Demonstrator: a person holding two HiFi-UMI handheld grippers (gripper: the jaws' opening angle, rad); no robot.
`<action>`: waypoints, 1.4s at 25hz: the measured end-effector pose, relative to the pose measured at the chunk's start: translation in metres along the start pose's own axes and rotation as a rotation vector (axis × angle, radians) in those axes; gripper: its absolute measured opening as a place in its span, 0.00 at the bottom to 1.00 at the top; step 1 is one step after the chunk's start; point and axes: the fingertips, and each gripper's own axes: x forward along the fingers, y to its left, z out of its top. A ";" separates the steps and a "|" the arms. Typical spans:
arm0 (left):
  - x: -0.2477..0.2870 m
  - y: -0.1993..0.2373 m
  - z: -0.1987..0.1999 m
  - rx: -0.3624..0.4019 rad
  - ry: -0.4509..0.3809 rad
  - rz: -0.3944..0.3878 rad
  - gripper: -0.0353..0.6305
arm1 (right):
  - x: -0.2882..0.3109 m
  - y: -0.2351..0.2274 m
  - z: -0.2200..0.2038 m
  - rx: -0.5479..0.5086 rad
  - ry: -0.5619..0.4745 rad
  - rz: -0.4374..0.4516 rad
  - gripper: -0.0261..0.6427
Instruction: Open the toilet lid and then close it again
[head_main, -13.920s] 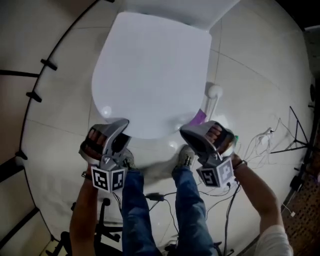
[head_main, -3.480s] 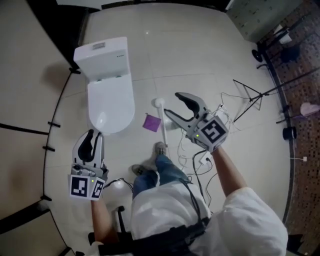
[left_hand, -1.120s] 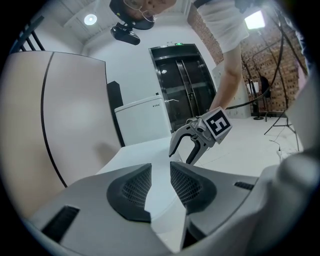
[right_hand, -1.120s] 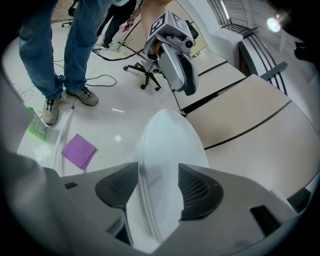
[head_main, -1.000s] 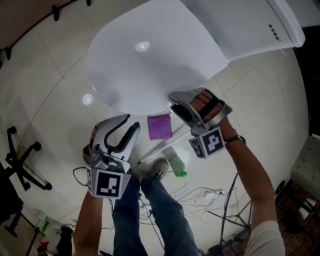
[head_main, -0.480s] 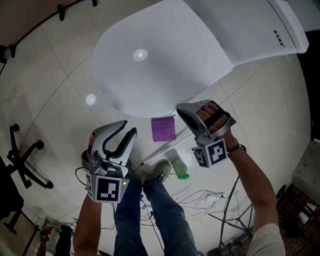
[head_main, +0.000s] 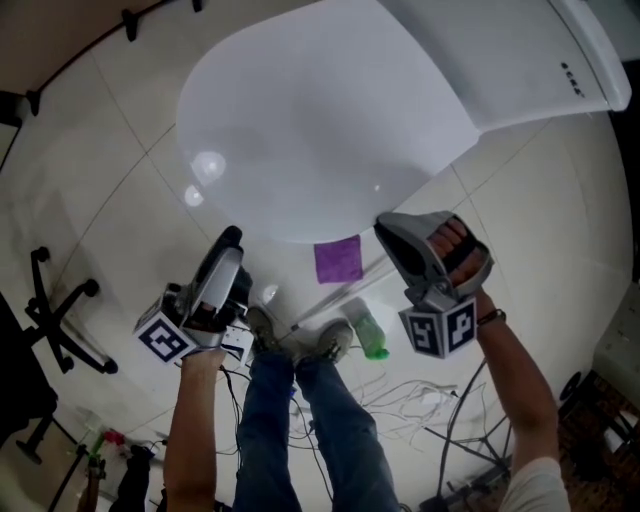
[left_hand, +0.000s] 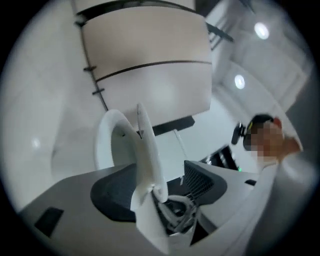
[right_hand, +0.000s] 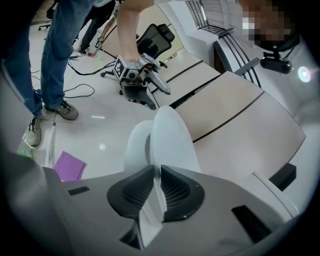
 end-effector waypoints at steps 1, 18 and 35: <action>0.006 -0.003 0.005 -0.080 -0.028 -0.037 0.49 | 0.000 0.000 0.001 0.004 -0.001 -0.001 0.11; 0.061 -0.057 0.043 -0.139 -0.045 0.091 0.11 | -0.025 -0.041 0.006 0.132 -0.056 -0.078 0.15; 0.279 -0.243 0.044 0.050 0.146 0.175 0.17 | -0.284 -0.128 -0.025 0.389 0.141 -0.337 0.17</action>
